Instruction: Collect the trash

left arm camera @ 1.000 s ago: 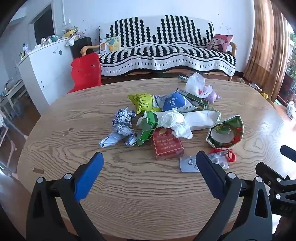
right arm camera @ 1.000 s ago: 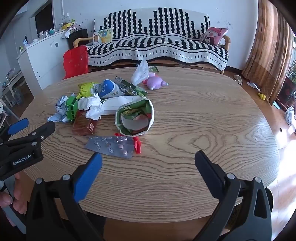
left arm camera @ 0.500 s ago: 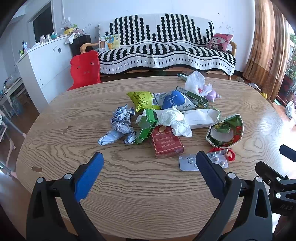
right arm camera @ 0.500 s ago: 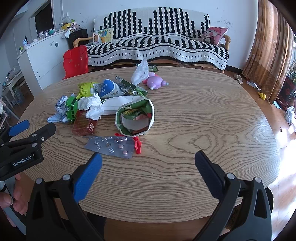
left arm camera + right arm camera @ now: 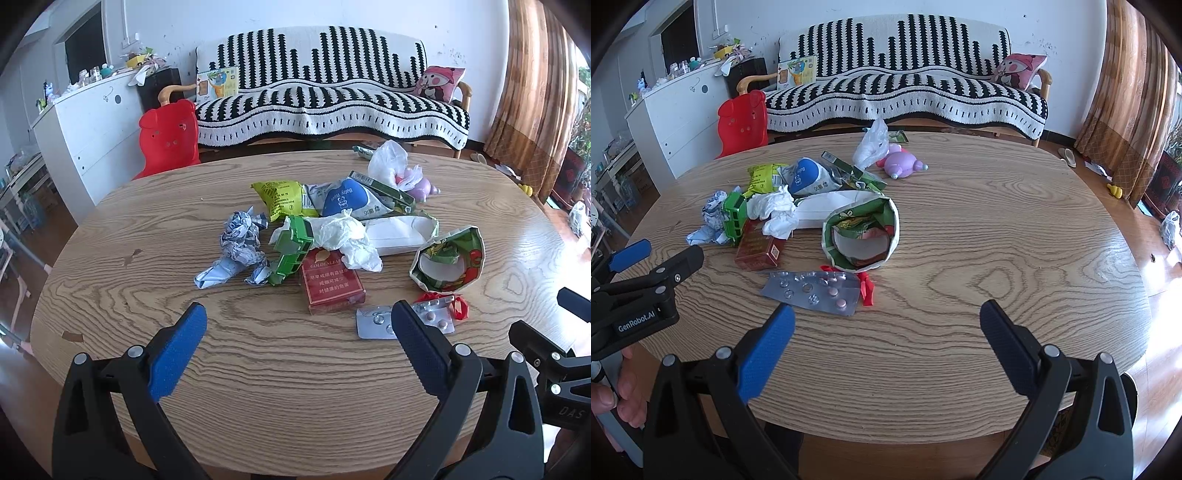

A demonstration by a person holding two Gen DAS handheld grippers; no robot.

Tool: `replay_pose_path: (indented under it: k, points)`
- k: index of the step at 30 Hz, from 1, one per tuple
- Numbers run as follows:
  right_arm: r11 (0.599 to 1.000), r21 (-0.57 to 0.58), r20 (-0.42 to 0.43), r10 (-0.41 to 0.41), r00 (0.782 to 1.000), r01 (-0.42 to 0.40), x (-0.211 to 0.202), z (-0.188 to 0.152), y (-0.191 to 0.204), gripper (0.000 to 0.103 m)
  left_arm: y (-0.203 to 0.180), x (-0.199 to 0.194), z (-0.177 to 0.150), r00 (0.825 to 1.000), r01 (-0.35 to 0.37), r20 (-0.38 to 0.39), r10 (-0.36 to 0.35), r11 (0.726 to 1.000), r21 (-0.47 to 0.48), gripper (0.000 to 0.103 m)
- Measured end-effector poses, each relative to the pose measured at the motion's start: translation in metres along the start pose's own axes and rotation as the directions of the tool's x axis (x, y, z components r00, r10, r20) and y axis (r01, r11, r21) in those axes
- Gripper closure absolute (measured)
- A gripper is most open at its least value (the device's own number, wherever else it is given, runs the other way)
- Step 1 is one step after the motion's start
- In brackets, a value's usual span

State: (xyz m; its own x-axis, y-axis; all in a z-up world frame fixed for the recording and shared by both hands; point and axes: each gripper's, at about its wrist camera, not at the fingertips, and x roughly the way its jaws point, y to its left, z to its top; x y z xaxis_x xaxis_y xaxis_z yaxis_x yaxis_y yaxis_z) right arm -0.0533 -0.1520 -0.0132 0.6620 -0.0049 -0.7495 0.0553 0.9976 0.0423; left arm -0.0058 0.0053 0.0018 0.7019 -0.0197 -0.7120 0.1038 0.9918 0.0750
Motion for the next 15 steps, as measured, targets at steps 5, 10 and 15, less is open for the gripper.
replay_pose_path:
  k: [5,10,15]
  points:
    - [1.0,0.001,0.0,0.002,1.0,-0.002,0.0007,0.0002,-0.0002,0.006,0.0006,0.0001,0.0007,1.0,0.0,0.002,0.0,1.0,-0.001,0.006]
    - [1.0,0.0,-0.002,0.004,1.0,-0.004,0.0011,0.0003,0.0006,0.006,-0.0007,0.0003,-0.0004,1.0,0.002,0.001,-0.002,1.0,0.0,0.006]
    - [1.0,0.0,-0.001,0.003,1.0,-0.003,0.0,0.0001,0.0005,0.006,-0.0027,-0.0007,-0.0034,1.0,0.002,0.001,-0.002,1.0,-0.001,0.006]
